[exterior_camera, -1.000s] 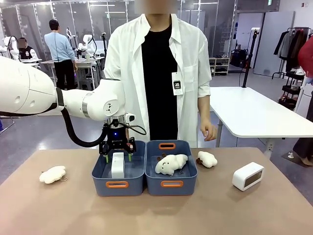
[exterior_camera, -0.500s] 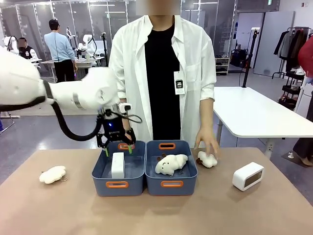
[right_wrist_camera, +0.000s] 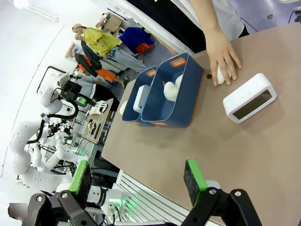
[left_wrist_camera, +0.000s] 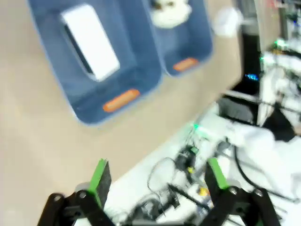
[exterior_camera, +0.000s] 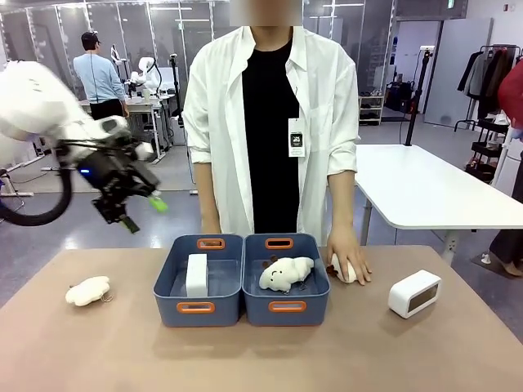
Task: Sort the digital clocks into the basket.
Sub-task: Pick up the Digital clock from the table and place it into the empty Plastic storage basket.
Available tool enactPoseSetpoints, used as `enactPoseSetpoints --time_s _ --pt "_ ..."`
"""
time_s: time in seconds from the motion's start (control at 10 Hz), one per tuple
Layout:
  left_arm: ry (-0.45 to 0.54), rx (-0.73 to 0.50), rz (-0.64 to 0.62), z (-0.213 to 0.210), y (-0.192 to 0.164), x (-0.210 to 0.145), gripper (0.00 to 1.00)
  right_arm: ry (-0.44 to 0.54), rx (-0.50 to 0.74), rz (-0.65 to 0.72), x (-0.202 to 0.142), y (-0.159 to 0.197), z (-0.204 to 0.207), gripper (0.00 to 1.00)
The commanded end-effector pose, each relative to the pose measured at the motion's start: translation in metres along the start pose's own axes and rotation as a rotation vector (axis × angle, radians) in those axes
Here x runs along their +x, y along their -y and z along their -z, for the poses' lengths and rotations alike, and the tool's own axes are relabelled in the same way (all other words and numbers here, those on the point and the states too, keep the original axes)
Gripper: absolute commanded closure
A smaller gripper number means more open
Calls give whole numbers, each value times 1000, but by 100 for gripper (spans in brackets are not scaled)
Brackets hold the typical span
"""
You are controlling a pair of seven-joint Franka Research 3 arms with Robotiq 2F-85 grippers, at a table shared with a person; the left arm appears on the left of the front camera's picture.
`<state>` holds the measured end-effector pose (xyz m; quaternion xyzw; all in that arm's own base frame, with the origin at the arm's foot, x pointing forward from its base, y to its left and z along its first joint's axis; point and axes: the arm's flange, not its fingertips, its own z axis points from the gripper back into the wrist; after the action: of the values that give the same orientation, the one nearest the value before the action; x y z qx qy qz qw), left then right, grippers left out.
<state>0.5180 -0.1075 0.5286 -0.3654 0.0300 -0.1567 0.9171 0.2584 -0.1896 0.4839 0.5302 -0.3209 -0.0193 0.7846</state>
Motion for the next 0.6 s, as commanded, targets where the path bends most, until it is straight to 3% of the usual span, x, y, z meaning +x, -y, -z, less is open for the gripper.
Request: enactPoseSetpoints --time_s 0.0,0.3,0.5 --pt "-72 -224 -12 -29 -50 -24 0 0 6 -11 0 -1 0 0" --pt "89 -409 -1 -70 -111 -137 0 0 6 -11 0 -1 0 0" --pt "225 -550 41 -81 -180 -187 0 0 6 -11 0 -1 0 0"
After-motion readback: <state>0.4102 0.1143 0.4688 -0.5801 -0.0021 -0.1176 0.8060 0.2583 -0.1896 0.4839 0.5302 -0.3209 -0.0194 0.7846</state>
